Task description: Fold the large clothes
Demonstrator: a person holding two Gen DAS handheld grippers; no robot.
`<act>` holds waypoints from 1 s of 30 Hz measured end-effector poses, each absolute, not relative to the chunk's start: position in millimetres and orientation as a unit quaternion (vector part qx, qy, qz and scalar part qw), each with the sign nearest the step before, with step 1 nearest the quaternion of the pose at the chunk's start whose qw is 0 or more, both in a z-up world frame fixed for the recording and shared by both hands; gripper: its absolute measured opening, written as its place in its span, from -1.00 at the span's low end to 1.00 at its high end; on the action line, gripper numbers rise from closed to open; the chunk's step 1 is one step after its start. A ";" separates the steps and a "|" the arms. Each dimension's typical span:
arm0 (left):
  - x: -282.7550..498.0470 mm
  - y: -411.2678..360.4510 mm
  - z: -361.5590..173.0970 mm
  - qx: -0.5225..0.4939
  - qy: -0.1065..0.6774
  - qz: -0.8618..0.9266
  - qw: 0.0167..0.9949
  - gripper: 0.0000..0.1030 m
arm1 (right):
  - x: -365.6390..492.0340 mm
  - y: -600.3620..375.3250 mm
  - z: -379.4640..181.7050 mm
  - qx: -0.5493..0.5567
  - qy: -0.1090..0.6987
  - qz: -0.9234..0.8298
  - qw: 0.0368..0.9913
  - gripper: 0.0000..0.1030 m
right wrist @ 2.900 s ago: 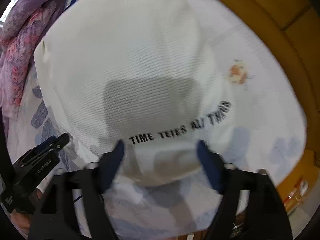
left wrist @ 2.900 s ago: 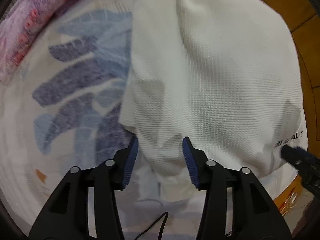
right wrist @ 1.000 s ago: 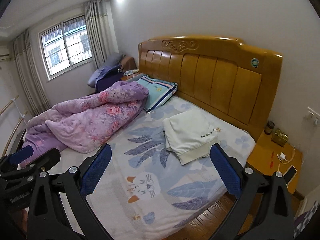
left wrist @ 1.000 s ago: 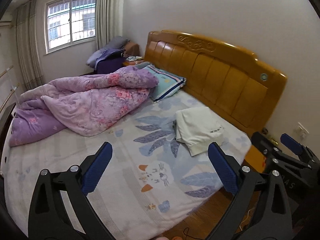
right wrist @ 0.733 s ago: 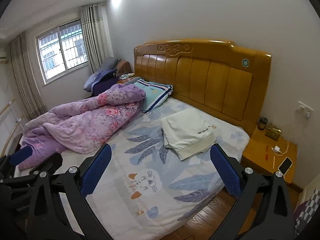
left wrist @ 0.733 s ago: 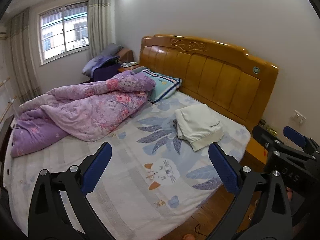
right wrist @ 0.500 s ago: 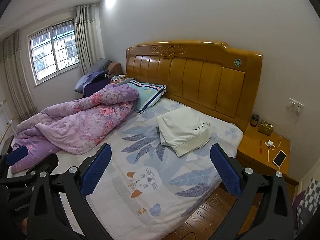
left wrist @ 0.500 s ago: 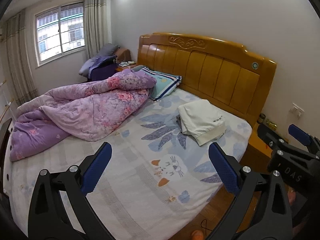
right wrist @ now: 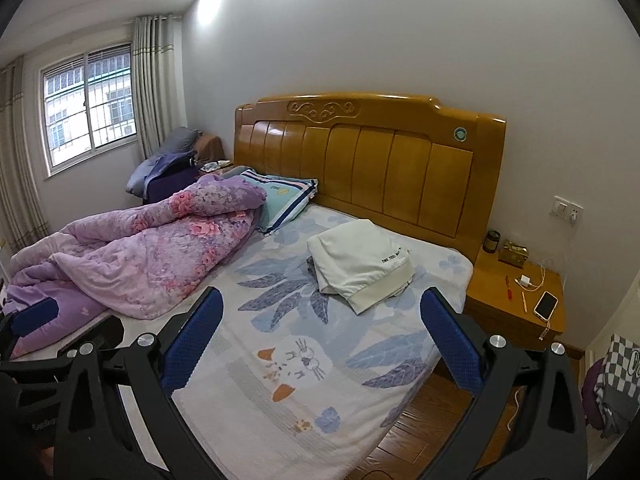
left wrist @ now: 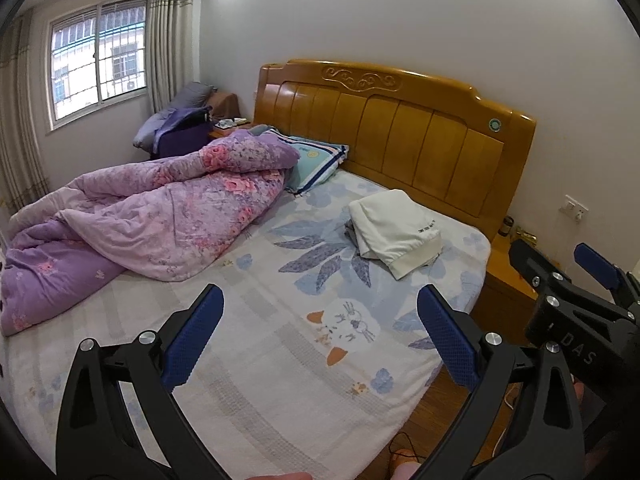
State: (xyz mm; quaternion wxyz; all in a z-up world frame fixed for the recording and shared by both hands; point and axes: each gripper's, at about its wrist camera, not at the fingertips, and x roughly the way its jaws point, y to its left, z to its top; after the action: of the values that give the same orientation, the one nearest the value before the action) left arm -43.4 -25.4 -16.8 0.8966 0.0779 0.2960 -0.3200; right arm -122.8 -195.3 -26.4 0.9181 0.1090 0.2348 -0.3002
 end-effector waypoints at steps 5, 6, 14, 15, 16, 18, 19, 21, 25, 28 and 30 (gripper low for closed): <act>-36.4 -25.1 -15.3 0.079 0.293 -0.320 0.897 0.90 | -117.7 -193.7 -26.6 0.110 0.240 -0.305 0.915 0.85; -35.0 -25.4 -15.3 0.078 0.295 -0.321 0.897 0.90 | -116.7 -193.9 -26.2 0.107 0.241 -0.307 0.914 0.85; -32.2 -27.6 -13.8 0.078 0.297 -0.321 0.896 0.90 | -115.8 -195.3 -25.4 0.109 0.238 -0.307 0.915 0.85; -31.1 -28.2 -13.6 0.080 0.296 -0.320 0.897 0.90 | -115.2 -195.7 -25.5 0.110 0.238 -0.306 0.915 0.85; -30.6 -28.6 -13.4 0.080 0.295 -0.319 0.897 0.90 | -115.1 -195.8 -26.3 0.111 0.238 -0.306 0.915 0.85; -28.6 -29.9 -14.2 0.078 0.297 -0.320 0.896 0.90 | -114.2 -197.1 -27.1 0.115 0.239 -0.306 0.914 0.85; -28.9 -29.6 -14.5 0.076 0.299 -0.319 0.896 0.90 | -113.6 -197.6 -27.4 0.117 0.239 -0.307 0.914 0.85; -28.2 -30.9 -14.5 0.078 0.300 -0.319 0.896 0.90 | -113.2 -198.7 -28.6 0.119 0.240 -0.307 0.913 0.85; -27.4 -32.6 -14.7 0.078 0.302 -0.317 0.896 0.90 | -113.2 -198.5 -29.7 0.121 0.242 -0.306 0.913 0.85; -26.9 -32.8 -15.1 0.079 0.303 -0.316 0.896 0.90 | -110.2 -198.1 -31.9 0.125 0.247 -0.304 0.912 0.85; -25.8 -32.2 -16.1 0.081 0.304 -0.313 0.896 0.90 | -109.3 -196.1 -33.2 0.123 0.250 -0.306 0.910 0.85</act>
State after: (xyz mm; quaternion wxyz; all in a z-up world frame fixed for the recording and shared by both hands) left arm -25.8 -32.2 -16.1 0.8959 0.0811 0.3044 -0.3133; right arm -109.3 -196.1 -33.2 0.9103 0.1227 0.2501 -0.3061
